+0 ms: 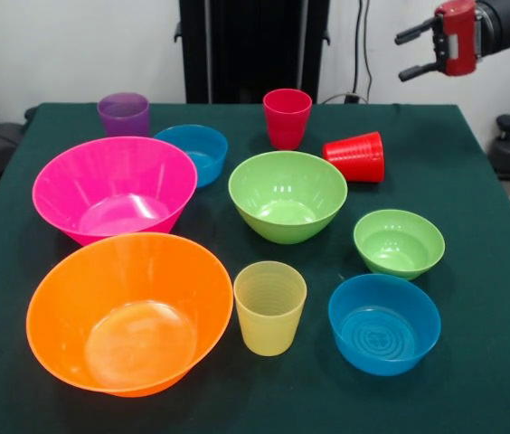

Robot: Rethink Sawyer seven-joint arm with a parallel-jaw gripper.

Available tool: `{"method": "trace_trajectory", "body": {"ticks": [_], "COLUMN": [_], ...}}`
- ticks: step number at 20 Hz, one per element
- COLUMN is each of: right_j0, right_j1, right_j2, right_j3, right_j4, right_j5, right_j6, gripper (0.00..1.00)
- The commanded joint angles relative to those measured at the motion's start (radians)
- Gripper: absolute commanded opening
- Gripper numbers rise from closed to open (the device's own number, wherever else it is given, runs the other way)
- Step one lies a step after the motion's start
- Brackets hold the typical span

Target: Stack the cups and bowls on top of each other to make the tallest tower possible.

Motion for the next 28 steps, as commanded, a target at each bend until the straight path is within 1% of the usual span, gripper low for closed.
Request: {"method": "trace_trajectory", "body": {"ticks": [1,2,4,6,11,16,19,23,25,26,28], "right_j0": [-0.051,-0.051,-0.039,-0.034,-0.029,-0.008,-0.013,-0.03,-0.036,-0.039,-0.04], "right_j1": [0.11,0.11,0.12,0.12,0.135,0.138,0.131,0.12,0.131,0.148,0.159], "right_j2": [0.186,0.187,0.181,0.192,0.199,0.181,0.181,0.179,0.159,0.143,0.134], "right_j3": [-0.207,-0.212,-0.215,-0.212,-0.233,-0.241,-0.249,-0.268,-0.297,-0.319,-0.33], "right_j4": [0.047,0.053,0.047,0.044,0.046,0.013,0.02,0.034,0.029,0.031,0.028], "right_j5": [0.159,0.18,0.188,0.173,0.189,0.152,0.159,0.207,0.232,0.269,0.283], "right_j6": [0.05,0.056,0.072,0.073,0.089,0.089,0.083,0.066,0.071,0.083,0.091], "gripper": [1.0,1.0,1.0,1.0,1.0,1.0,1.0,1.0,1.0,1.0,1.0]}}
